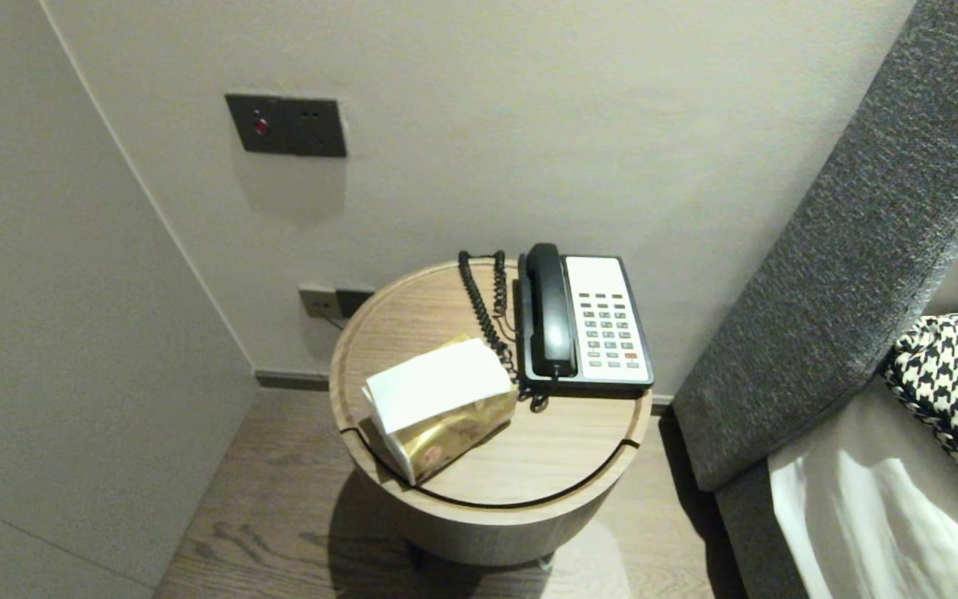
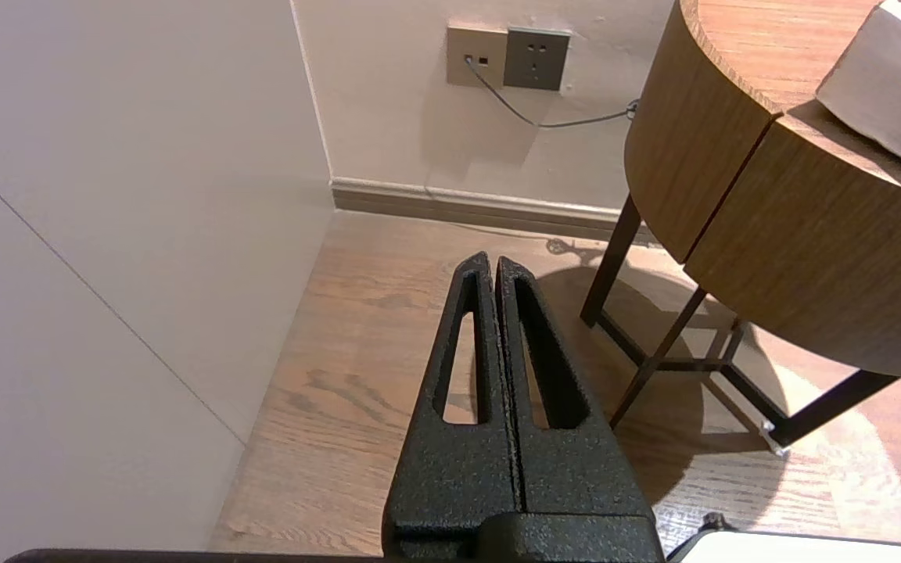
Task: Open the nightstand drawer
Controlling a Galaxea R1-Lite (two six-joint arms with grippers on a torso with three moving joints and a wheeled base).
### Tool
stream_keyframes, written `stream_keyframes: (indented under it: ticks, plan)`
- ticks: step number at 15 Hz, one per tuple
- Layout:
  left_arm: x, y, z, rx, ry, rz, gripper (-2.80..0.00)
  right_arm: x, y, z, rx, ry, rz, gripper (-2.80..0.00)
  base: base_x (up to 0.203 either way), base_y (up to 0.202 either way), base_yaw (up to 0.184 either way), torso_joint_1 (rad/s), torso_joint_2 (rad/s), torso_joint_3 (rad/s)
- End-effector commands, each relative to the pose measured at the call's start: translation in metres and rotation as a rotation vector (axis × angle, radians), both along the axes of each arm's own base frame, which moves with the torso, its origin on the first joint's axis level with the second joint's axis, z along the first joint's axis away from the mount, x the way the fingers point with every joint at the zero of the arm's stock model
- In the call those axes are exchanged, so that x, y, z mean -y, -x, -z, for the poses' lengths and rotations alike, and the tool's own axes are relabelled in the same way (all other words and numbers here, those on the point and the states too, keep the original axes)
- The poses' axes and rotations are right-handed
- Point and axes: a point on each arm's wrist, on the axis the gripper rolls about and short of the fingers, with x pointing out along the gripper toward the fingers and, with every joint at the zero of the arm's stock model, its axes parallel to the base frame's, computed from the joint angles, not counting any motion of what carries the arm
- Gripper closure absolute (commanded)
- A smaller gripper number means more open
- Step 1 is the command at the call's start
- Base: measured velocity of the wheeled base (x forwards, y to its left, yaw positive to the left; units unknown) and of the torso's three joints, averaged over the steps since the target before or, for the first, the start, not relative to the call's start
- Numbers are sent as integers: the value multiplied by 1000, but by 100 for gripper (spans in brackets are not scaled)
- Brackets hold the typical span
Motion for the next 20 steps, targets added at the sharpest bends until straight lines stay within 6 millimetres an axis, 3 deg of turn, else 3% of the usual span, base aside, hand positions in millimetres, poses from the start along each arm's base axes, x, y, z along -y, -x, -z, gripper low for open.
stream_keyframes:
  ticks: [1,16,17,20]
  plan:
    - [0,0,0,3,0,-1,0,0,-1,4,-15,0,0,0,0,0,0,0,0,0]
    - [0,1,-1,6,-17,-6,0,0,-1,3,-10,5,-3,0,0,0,0,0,0,0]
    - [0,3,-10,23,-49,-4,0,0,-1,3,-10,5,-3,0,0,0,0,0,0,0]
    - [1,8,-65,15,-89,20,0,0,-1,3,-10,5,-3,0,0,0,0,0,0,0]
